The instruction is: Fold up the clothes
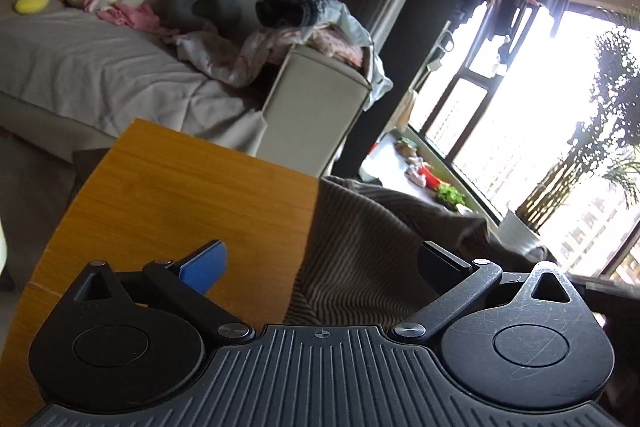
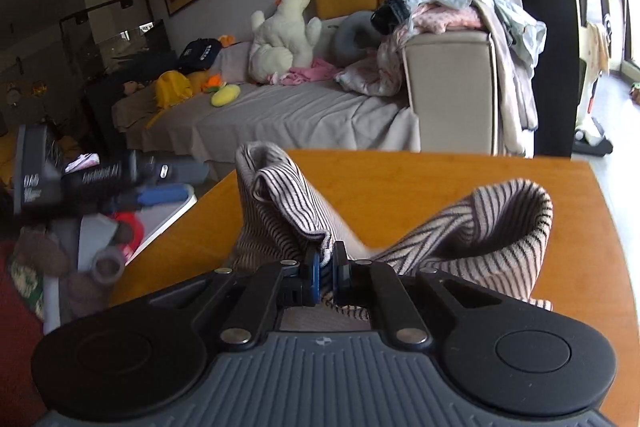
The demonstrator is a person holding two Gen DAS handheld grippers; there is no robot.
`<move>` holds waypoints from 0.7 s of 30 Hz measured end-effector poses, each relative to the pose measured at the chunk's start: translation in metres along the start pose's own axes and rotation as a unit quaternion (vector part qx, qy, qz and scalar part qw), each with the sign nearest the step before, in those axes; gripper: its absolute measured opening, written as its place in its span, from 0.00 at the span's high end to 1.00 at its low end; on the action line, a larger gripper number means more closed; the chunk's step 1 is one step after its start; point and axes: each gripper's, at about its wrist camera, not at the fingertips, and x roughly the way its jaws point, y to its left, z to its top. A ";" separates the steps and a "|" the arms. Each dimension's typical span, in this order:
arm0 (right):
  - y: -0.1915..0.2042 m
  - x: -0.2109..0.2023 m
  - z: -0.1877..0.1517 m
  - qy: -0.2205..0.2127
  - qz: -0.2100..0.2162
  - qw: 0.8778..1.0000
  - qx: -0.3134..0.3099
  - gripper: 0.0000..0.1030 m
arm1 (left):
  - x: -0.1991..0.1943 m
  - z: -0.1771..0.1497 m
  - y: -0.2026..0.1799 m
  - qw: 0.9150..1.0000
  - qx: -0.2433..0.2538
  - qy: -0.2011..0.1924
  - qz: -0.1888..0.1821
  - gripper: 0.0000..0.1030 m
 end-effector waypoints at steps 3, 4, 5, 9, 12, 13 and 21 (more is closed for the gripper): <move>0.007 -0.004 -0.036 0.029 0.000 1.000 0.009 0.95 | -0.010 0.003 -0.018 1.000 0.018 -0.002 -0.009 0.00; 0.009 -0.006 -0.045 0.038 -0.004 0.999 0.006 0.94 | -0.012 0.003 -0.025 1.000 0.029 0.001 -0.010 0.00; 0.011 -0.008 -0.053 0.045 -0.006 0.999 0.003 0.94 | -0.013 0.001 -0.032 0.999 0.042 0.005 -0.010 0.00; 0.009 -0.042 -0.050 0.010 -0.005 1.000 -0.006 0.88 | -0.015 -0.017 -0.051 0.994 0.105 0.042 -0.002 0.00; -0.002 -0.052 -0.046 -0.005 -0.025 1.000 0.014 0.45 | -0.014 -0.036 -0.059 0.984 0.155 0.080 0.014 0.01; -0.007 -0.052 -0.047 -0.005 -0.032 0.999 0.024 0.38 | -0.012 -0.043 -0.059 0.980 0.171 0.099 0.025 0.01; -0.045 -0.050 -0.049 -0.002 -0.081 0.991 0.105 0.27 | -0.033 -0.057 -0.050 0.973 0.178 0.149 0.015 0.02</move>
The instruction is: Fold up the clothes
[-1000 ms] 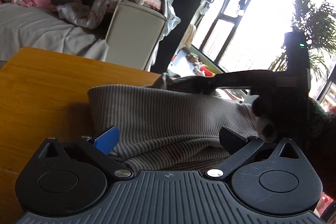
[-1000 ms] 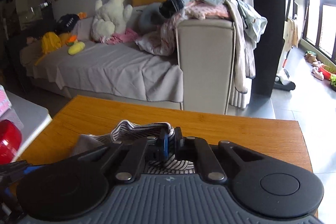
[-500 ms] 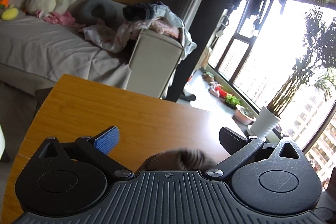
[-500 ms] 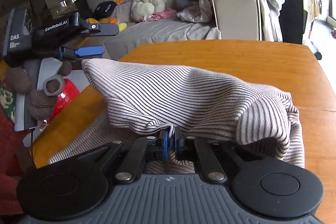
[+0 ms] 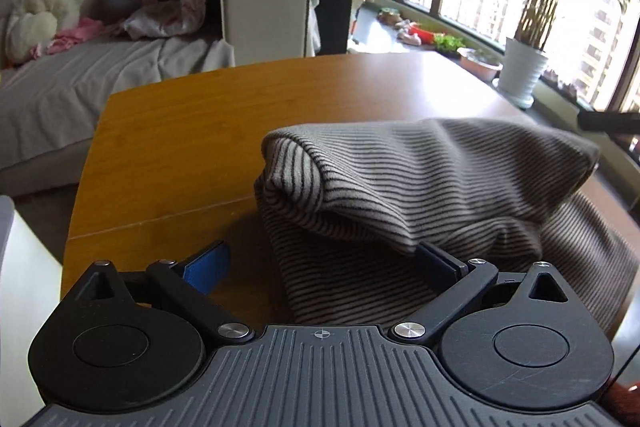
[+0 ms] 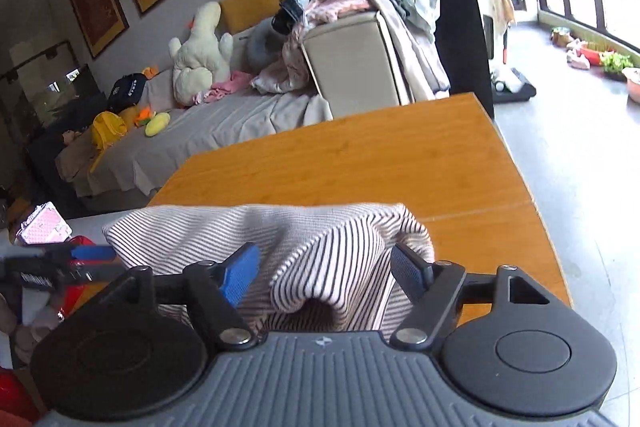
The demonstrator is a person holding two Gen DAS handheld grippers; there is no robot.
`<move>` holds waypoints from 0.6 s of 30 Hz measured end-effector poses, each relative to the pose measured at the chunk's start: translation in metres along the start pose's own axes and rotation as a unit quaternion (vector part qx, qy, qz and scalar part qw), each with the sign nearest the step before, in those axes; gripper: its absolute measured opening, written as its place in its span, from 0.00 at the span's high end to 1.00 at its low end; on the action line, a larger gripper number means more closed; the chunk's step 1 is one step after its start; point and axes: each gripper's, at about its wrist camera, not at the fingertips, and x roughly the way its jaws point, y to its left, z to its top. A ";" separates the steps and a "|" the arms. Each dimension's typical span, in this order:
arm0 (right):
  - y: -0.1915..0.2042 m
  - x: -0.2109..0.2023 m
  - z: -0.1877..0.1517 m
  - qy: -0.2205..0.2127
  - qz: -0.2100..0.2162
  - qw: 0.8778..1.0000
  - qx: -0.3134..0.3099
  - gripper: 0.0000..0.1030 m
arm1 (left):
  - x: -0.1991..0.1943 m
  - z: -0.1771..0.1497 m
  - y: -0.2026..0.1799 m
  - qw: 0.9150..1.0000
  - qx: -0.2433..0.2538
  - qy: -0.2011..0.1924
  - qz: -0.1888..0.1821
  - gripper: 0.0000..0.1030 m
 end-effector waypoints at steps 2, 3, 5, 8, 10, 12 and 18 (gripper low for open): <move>-0.004 0.007 -0.002 0.004 -0.002 1.000 0.008 0.23 | -0.010 0.015 0.012 0.998 -0.059 -0.021 -0.031 0.01; -0.004 0.013 -0.003 0.008 0.002 1.000 0.008 0.23 | -0.008 0.021 0.016 0.996 -0.076 -0.022 -0.035 0.01; -0.004 0.024 -0.007 0.015 0.008 1.000 0.006 0.24 | 0.003 0.029 0.020 0.994 -0.098 -0.015 -0.035 0.01; -0.003 0.040 -0.008 0.019 0.025 0.999 0.003 0.66 | 0.032 0.028 0.021 0.993 -0.110 0.017 -0.034 0.18; -0.003 0.053 0.000 0.016 0.035 0.999 0.002 0.75 | 0.051 0.028 0.025 0.991 -0.123 0.031 -0.053 0.45; -0.002 0.075 0.019 0.011 0.027 1.000 -0.004 0.79 | 0.067 0.038 0.031 0.989 -0.135 0.026 -0.055 0.49; -0.011 0.085 0.078 -0.037 0.054 0.998 0.017 0.83 | 0.070 0.100 0.035 0.990 -0.132 -0.025 -0.034 0.63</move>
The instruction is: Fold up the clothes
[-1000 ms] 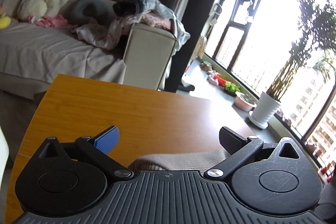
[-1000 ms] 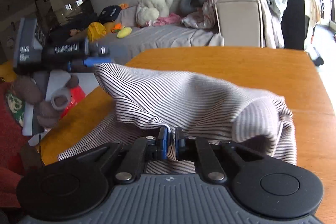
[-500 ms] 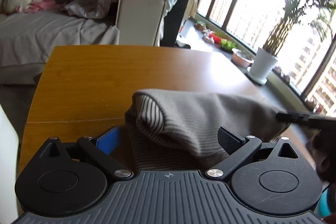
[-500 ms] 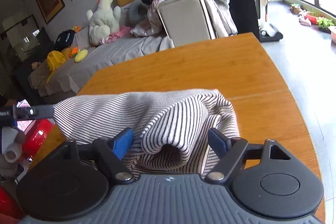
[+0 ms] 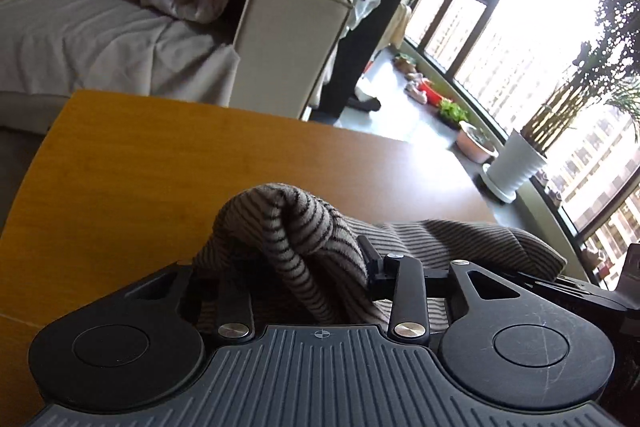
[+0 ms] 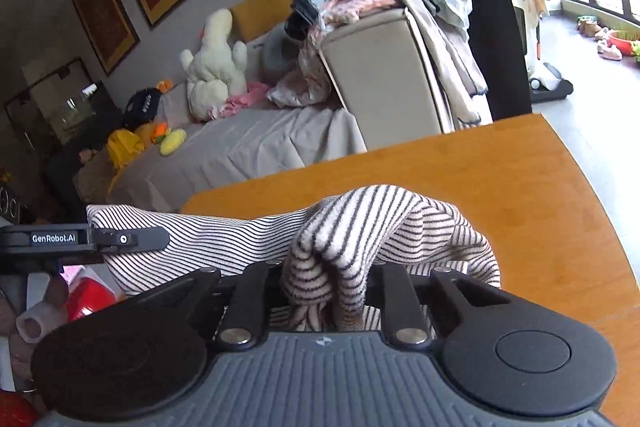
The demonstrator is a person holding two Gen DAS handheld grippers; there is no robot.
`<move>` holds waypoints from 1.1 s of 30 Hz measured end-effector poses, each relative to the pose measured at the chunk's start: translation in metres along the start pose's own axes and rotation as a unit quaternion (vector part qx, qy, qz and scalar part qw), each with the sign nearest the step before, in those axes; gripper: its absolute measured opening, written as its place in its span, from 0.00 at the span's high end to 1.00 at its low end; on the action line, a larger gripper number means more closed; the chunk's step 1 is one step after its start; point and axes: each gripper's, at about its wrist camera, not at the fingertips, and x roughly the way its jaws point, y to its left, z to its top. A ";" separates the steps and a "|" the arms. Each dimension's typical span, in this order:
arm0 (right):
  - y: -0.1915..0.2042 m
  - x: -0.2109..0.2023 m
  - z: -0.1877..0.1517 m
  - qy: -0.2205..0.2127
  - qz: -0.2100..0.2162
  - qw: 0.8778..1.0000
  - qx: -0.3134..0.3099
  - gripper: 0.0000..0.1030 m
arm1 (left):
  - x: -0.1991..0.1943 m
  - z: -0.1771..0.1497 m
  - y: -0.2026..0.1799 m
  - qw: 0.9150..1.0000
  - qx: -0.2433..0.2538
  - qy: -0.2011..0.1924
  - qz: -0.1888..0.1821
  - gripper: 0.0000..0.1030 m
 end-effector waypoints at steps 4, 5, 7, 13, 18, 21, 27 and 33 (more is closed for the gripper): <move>-0.006 -0.037 -0.007 -0.014 0.030 0.999 -0.011 0.83 | -0.034 -0.022 -0.016 0.999 0.019 -0.012 -0.028 0.62; -0.009 -0.038 -0.016 -0.005 0.022 1.000 -0.012 0.82 | -0.040 -0.032 -0.018 0.999 0.021 -0.009 -0.035 0.61; -0.014 -0.040 -0.036 0.014 0.006 1.000 -0.013 0.81 | -0.040 -0.059 -0.018 0.999 0.020 0.009 -0.040 0.60; -0.031 -0.055 -0.082 0.034 -0.014 0.999 0.010 0.73 | -0.027 -0.115 0.005 0.999 -0.002 0.037 -0.019 0.50; -0.034 -0.080 -0.082 0.018 -0.042 0.999 0.020 0.58 | -0.057 -0.110 0.003 0.999 0.033 0.006 0.009 0.34; -0.027 -0.098 -0.076 -0.025 -0.064 0.998 0.003 0.56 | -0.082 -0.102 -0.004 0.999 0.040 -0.035 0.008 0.29; 0.000 -0.103 -0.052 -0.071 -0.055 0.994 -0.058 0.74 | -0.098 -0.097 -0.042 0.993 0.070 -0.075 -0.060 0.20; -0.021 -0.069 -0.092 0.000 -0.085 0.995 -0.049 0.74 | -0.037 -0.124 -0.031 0.998 0.018 0.034 -0.055 0.18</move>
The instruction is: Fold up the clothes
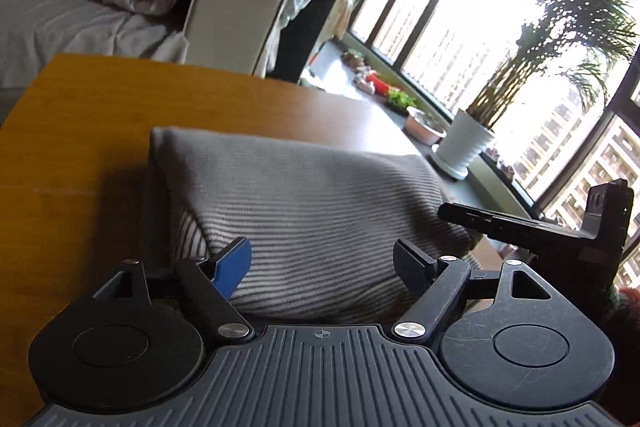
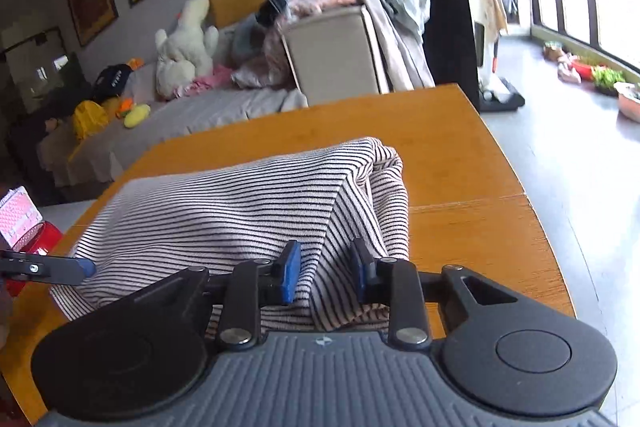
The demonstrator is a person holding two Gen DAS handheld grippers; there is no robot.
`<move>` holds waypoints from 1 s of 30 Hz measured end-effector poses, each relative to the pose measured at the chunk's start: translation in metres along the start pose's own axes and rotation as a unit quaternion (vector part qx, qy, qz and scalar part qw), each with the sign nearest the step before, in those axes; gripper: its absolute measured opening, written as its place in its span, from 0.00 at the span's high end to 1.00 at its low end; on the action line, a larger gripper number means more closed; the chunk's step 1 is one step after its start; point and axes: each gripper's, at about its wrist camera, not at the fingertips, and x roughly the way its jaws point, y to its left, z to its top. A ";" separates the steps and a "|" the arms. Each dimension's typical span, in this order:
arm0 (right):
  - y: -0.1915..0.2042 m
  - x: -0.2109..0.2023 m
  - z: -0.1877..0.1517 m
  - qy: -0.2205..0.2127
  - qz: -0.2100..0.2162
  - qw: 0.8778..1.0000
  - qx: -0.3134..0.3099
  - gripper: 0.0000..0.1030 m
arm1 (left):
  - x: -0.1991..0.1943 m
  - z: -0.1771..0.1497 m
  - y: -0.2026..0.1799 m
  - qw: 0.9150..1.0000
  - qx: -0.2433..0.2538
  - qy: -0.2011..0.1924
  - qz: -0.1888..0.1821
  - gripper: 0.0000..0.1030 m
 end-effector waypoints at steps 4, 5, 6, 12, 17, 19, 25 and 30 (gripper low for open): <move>0.005 -0.013 -0.010 -0.002 0.003 1.000 0.003 0.74 | 0.011 0.000 0.007 1.000 -0.001 -0.010 -0.012 0.07; 0.006 -0.014 -0.012 -0.002 0.005 1.000 0.002 0.74 | 0.015 0.004 0.007 1.000 -0.001 -0.011 -0.009 0.07; 0.008 -0.016 -0.015 -0.002 0.007 1.000 0.001 0.74 | 0.019 0.008 0.007 1.000 0.006 -0.012 -0.001 0.06; 0.039 -0.024 -0.029 0.014 0.044 0.999 -0.024 0.62 | 0.049 0.036 0.010 0.997 0.040 -0.034 0.053 0.06; 0.071 -0.039 -0.027 0.021 0.060 0.994 -0.094 0.49 | 0.049 0.050 0.013 0.997 0.017 -0.035 0.068 0.06; 0.063 -0.045 -0.010 0.000 0.053 0.995 -0.085 0.46 | 0.039 0.048 0.012 0.998 0.007 -0.036 0.059 0.06; 0.040 -0.031 0.031 -0.030 -0.003 0.996 -0.089 0.50 | 0.011 0.029 -0.008 0.999 -0.002 -0.032 -0.001 0.08; 0.033 0.002 0.028 0.008 -0.033 0.994 -0.103 0.54 | 0.020 0.013 -0.035 0.998 0.013 0.012 -0.065 0.26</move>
